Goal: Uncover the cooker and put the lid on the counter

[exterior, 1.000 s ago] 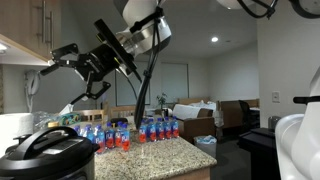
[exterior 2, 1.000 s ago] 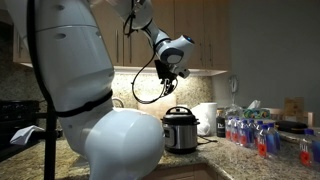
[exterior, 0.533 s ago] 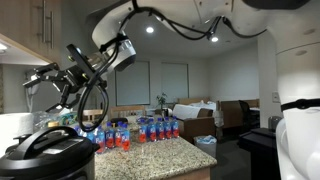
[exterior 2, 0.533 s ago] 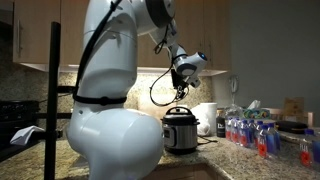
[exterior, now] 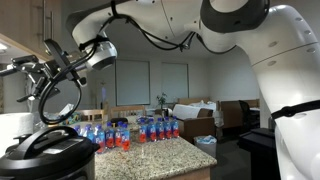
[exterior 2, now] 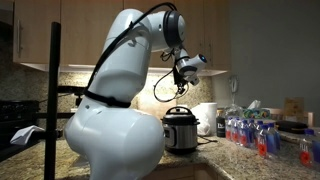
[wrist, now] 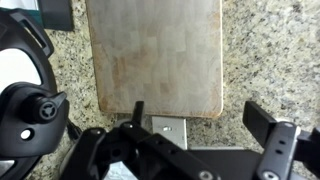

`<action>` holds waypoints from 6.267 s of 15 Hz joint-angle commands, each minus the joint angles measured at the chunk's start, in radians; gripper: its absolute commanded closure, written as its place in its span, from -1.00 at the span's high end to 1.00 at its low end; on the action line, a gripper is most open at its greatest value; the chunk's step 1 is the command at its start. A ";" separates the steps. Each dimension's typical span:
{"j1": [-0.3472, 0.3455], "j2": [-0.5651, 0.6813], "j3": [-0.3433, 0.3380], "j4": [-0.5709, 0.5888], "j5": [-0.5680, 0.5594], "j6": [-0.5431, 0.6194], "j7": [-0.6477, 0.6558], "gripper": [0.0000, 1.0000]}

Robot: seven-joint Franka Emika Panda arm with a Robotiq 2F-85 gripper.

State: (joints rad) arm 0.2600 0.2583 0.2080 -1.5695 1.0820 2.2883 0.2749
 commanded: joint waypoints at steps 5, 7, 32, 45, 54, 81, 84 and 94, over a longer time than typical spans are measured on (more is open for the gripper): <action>-0.001 0.009 0.007 0.038 -0.005 -0.171 0.034 1.00; -0.001 0.010 0.006 0.038 -0.005 -0.172 0.034 1.00; -0.007 -0.389 0.030 -0.535 0.526 0.279 -0.149 1.00; -0.001 -0.397 0.053 -0.584 0.530 0.383 0.009 1.00; 0.002 -0.363 0.069 -0.555 0.508 0.463 0.082 1.00; 0.009 -0.340 0.090 -0.575 0.401 0.632 0.305 1.00; 0.009 -0.339 0.089 -0.575 0.401 0.632 0.305 1.00; -0.022 -0.456 0.074 -0.645 0.127 0.596 0.592 1.00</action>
State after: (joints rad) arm 0.2618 -0.1357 0.2779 -2.1357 1.3609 2.9314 0.6753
